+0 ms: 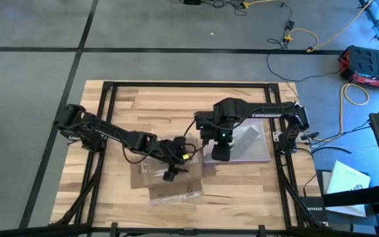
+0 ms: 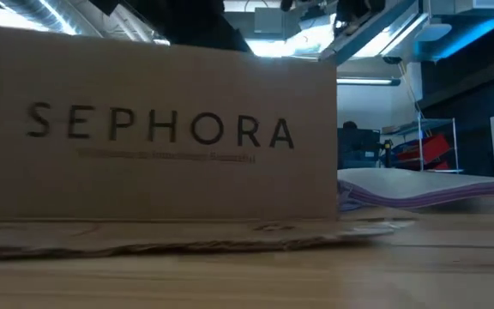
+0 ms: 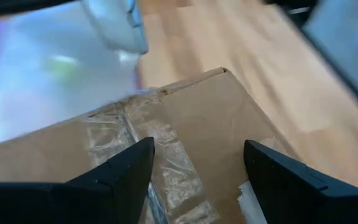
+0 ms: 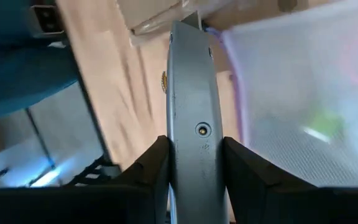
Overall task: Unpack boxes
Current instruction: Break down the cardboard box using a cutter until it is fully flat
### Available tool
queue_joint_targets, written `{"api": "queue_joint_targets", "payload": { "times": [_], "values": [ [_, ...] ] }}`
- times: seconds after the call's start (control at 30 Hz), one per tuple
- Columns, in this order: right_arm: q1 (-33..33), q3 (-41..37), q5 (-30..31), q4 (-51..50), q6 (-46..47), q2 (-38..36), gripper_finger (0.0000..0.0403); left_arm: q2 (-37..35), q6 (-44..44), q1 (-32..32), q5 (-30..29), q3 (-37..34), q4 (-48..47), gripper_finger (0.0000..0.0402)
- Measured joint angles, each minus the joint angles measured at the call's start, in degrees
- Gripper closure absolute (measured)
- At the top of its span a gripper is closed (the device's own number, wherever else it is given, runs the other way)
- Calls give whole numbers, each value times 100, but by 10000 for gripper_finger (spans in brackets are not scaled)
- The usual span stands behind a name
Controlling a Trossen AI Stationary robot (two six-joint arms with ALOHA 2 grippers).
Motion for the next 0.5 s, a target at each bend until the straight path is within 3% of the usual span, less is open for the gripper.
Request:
{"api": "queue_joint_targets", "payload": {
  "times": [0.23,0.5],
  "values": [
    [20,-1372,483,170,655,-885,300,-388,180,135,-495,-15,-389,166],
    [560,-2942,258,2003,1881,-1727,300,-819,242,265,-482,-13,-119,166]
  ]
}}
